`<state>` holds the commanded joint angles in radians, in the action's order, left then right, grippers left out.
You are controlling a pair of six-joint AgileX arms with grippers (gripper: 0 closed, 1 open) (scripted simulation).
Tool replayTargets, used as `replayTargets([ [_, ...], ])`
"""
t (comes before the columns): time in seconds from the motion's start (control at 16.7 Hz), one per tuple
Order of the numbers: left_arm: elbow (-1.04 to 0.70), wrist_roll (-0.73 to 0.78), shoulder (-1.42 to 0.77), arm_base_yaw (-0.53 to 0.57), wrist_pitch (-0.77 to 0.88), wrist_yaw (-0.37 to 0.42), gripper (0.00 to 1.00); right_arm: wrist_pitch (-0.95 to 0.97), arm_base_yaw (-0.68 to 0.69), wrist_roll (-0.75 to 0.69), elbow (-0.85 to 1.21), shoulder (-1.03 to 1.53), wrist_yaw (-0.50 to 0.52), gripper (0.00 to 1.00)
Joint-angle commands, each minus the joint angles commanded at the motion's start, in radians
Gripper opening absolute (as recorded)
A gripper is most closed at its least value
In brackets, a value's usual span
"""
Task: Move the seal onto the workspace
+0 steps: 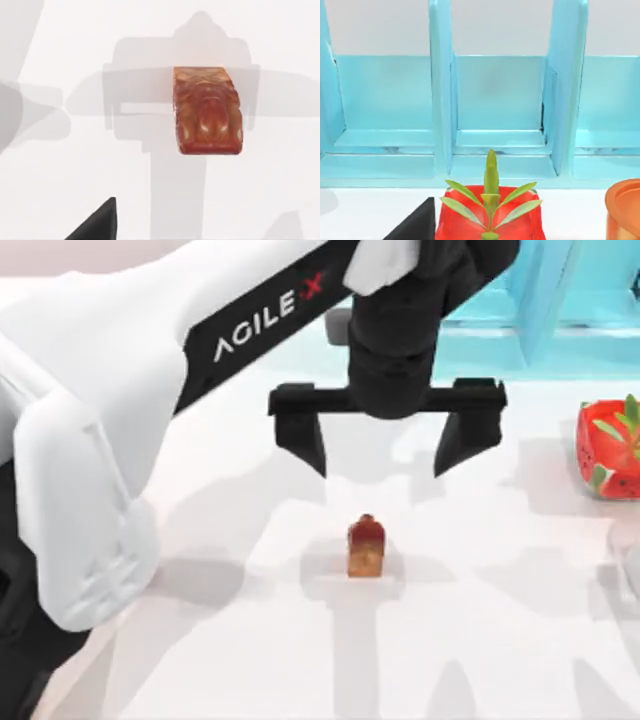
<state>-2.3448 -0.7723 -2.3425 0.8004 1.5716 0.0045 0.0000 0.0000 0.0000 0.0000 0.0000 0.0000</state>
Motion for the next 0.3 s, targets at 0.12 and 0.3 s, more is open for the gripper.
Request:
replayTargets([
  [0.12,-0.064,0.003,0.003,-0.002,0.069,-0.002,1.0,0.0,0.0,0.0,0.0,0.0,0.0,1.0],
  [0.3,-0.092,0.007,0.008,-0.004,0.098,0.0,1.0,0.0,0.0,0.0,0.0,0.0,0.0,1.0],
])
